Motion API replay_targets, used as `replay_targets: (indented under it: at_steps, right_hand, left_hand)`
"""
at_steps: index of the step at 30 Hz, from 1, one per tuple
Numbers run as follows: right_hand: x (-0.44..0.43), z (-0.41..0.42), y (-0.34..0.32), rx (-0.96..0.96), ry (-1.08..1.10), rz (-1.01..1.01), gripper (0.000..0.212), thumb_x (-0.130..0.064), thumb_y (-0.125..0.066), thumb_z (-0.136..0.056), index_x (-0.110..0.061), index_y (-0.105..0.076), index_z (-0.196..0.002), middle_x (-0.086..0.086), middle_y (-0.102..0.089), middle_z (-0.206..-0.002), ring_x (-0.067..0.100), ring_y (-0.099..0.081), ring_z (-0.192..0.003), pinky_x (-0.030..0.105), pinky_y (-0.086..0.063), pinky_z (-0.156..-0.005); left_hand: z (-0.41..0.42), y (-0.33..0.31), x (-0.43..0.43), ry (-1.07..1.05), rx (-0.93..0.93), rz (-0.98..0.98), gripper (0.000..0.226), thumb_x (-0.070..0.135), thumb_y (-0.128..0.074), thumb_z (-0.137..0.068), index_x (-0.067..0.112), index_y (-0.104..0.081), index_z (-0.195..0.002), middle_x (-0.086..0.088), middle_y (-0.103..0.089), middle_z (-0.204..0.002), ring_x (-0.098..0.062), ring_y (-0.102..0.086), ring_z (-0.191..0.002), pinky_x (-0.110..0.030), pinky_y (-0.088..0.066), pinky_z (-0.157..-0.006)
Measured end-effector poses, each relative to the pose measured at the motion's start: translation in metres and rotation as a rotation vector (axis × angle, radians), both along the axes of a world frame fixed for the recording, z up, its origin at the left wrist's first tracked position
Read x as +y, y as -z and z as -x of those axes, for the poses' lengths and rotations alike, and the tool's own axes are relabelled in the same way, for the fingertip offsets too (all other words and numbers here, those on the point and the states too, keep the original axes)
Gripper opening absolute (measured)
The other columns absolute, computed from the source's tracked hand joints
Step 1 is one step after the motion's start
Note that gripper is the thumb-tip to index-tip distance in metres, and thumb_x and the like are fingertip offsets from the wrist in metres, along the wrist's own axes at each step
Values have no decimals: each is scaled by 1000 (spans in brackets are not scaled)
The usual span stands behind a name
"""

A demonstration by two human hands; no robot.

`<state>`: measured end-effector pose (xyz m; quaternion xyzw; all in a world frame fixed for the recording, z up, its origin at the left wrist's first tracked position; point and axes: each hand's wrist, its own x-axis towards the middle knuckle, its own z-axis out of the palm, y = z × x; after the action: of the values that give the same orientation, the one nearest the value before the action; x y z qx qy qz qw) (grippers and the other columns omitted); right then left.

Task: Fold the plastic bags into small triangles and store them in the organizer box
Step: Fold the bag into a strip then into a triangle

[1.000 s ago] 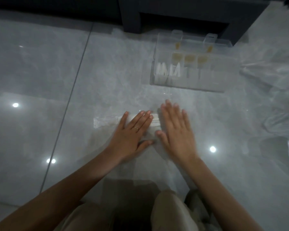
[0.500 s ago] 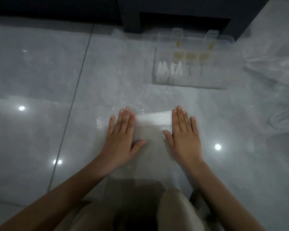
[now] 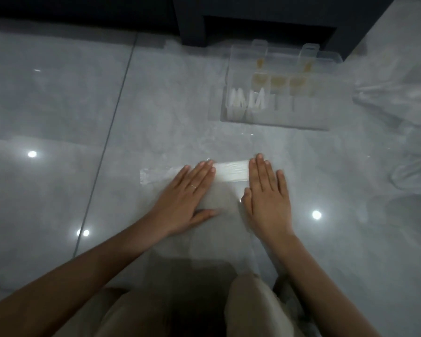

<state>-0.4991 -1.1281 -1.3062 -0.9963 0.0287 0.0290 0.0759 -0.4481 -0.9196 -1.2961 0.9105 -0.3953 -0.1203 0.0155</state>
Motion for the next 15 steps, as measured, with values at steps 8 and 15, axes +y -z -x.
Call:
replay_targets:
  at_steps: [8,15]
  right_hand:
    - [1,-1,-4,-16,7,-147,61,-24,-31,-91,-2,-32,-148,13,-28,-156,24,-28,-144,37,-7,-119]
    - [13,13,-52,-39,665,-1205,29,-14,-49,-98,-16,-44,-127,-6,-59,-101,9,-57,-87,16,-47,-69]
  left_hand:
    - [6,-11,67,-117,8,-65,79,63,-19,-97,5,-23,-152,-11,-18,-160,-21,-13,-148,-45,-8,-120]
    - [3,-17,47,-392,-36,205,48,26,-35,-93,6,-47,-136,-14,-48,-142,-25,-40,-134,-43,-21,-114]
